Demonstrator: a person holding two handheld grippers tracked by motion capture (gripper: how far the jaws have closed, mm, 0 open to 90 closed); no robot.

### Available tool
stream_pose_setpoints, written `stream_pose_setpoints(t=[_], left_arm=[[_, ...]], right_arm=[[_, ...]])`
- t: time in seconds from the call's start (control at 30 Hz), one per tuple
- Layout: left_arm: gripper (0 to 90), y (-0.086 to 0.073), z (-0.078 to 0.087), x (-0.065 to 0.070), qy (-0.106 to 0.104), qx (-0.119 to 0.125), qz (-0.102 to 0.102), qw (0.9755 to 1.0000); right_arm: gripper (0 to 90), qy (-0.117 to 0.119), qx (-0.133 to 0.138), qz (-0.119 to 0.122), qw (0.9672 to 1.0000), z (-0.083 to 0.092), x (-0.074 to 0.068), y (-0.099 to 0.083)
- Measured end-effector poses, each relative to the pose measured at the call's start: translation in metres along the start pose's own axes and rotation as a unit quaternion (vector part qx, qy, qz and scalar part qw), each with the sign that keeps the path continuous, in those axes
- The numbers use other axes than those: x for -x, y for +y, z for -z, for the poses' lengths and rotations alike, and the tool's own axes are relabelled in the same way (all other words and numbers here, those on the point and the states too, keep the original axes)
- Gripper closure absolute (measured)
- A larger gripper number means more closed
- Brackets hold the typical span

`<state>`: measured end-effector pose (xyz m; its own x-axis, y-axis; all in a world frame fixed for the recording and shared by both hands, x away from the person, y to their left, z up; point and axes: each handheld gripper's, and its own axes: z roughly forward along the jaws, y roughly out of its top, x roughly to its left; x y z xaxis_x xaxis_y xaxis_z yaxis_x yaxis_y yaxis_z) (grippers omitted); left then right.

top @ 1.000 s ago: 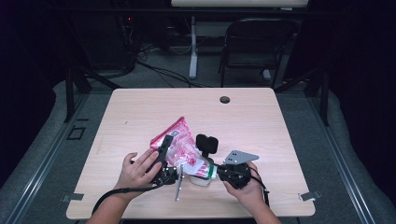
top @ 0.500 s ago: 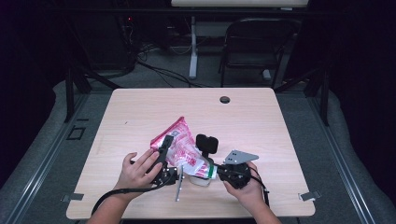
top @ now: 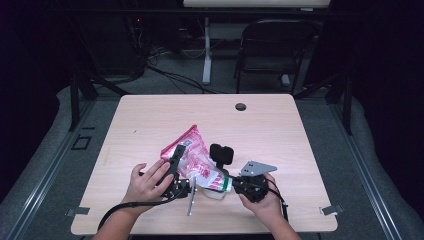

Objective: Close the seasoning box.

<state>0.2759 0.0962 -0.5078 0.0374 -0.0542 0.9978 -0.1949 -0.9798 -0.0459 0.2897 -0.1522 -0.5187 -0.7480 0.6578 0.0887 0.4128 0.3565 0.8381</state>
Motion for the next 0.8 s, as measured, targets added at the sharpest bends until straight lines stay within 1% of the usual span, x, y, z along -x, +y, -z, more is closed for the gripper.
stream_pose_setpoints(t=[0.23,0.27,0.33,0.8], left_arm=[[62.6,0.0012,0.0001,-0.0026,-0.003,0.001,-0.005,1.0],[62.6,0.0014,-0.0002,-0.0026,-0.001,0.003,-0.005,1.0],[62.5,0.0016,-0.0005,-0.0023,-0.004,0.003,-0.001,1.0],[62.5,0.004,-0.0006,-0.0046,0.0,0.01,-0.003,0.9999]], right_arm=[[90.0,0.002,0.004,-0.002,1.0,0.0006,-0.0005,-0.0005],[90.0,0.001,0.003,-0.001,1.0,0.001,-0.0003,-0.0006],[90.0,0.0,0.003,-0.003,1.0,0.0015,-0.0001,-0.001],[90.0,-0.003,0.002,-0.004,1.0,0.0029,-0.0005,-0.0028]])
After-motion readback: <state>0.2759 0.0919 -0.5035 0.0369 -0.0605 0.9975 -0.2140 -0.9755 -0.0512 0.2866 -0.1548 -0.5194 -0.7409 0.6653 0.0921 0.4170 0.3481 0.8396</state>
